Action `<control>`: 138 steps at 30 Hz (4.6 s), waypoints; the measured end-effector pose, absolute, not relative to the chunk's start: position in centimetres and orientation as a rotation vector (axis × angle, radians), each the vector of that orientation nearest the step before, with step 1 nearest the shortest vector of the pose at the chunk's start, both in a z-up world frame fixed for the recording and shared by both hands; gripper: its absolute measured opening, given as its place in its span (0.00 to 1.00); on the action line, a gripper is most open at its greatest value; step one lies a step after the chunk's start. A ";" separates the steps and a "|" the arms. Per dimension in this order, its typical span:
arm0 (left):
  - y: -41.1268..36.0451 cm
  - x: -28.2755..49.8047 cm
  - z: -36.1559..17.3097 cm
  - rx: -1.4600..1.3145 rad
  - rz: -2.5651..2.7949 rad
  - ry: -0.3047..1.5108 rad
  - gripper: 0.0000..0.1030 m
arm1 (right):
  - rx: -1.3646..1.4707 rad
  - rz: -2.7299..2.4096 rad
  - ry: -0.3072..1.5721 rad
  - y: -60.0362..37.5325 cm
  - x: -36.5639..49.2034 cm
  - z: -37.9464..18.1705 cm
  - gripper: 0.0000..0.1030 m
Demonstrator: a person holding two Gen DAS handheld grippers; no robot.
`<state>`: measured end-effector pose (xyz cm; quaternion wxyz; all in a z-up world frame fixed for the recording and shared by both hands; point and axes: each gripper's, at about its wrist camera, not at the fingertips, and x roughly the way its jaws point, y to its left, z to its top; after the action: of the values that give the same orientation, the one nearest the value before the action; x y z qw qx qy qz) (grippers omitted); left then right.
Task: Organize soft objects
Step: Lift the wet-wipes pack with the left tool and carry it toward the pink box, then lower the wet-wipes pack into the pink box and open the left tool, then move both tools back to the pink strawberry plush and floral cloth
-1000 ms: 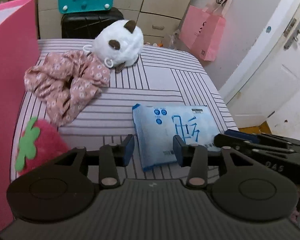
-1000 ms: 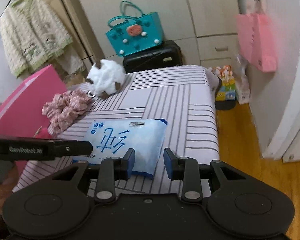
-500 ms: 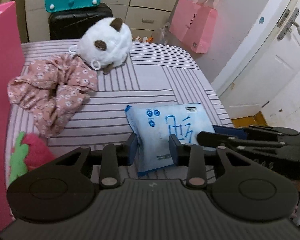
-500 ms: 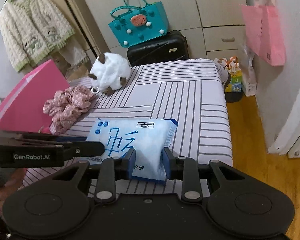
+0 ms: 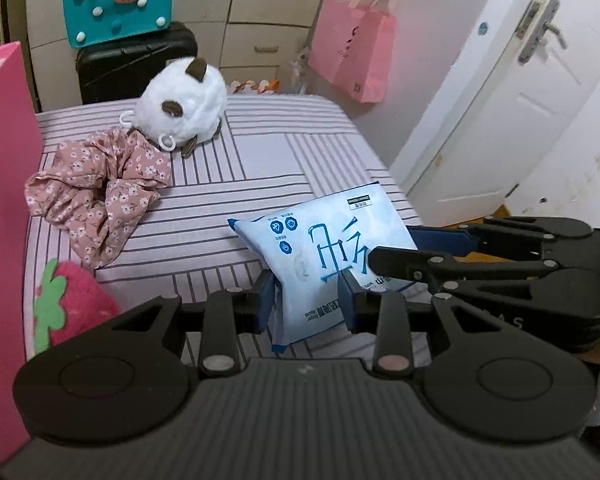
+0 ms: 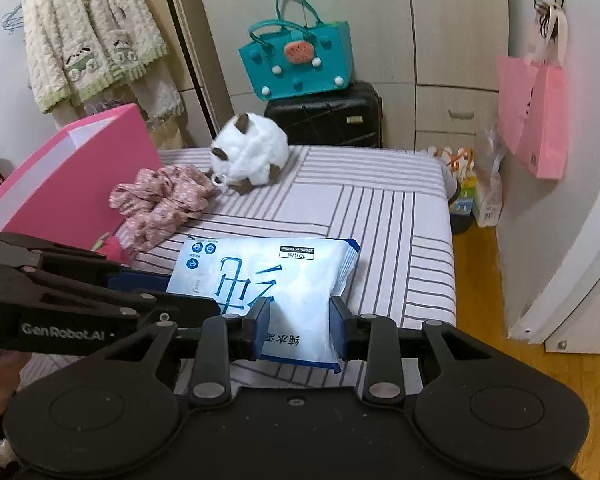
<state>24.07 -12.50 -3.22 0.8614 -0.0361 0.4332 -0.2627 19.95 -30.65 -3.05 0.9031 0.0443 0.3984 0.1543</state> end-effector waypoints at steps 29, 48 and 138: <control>-0.5 15.9 9.8 0.012 -0.576 0.720 0.32 | -0.087 0.645 0.670 -21.2 15.3 9.9 0.55; 10.7 16.6 13.0 -0.081 -0.342 0.732 0.32 | -0.201 0.893 0.643 -10.3 19.6 13.1 0.63; -5.2 17.4 9.6 0.105 -0.382 0.673 0.56 | -0.054 0.799 0.617 -24.7 22.3 10.9 0.52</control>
<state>17.38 -5.22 9.60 0.9247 0.0514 0.3282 -0.1862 22.27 -24.71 10.92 0.8749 -0.0257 0.2955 0.3827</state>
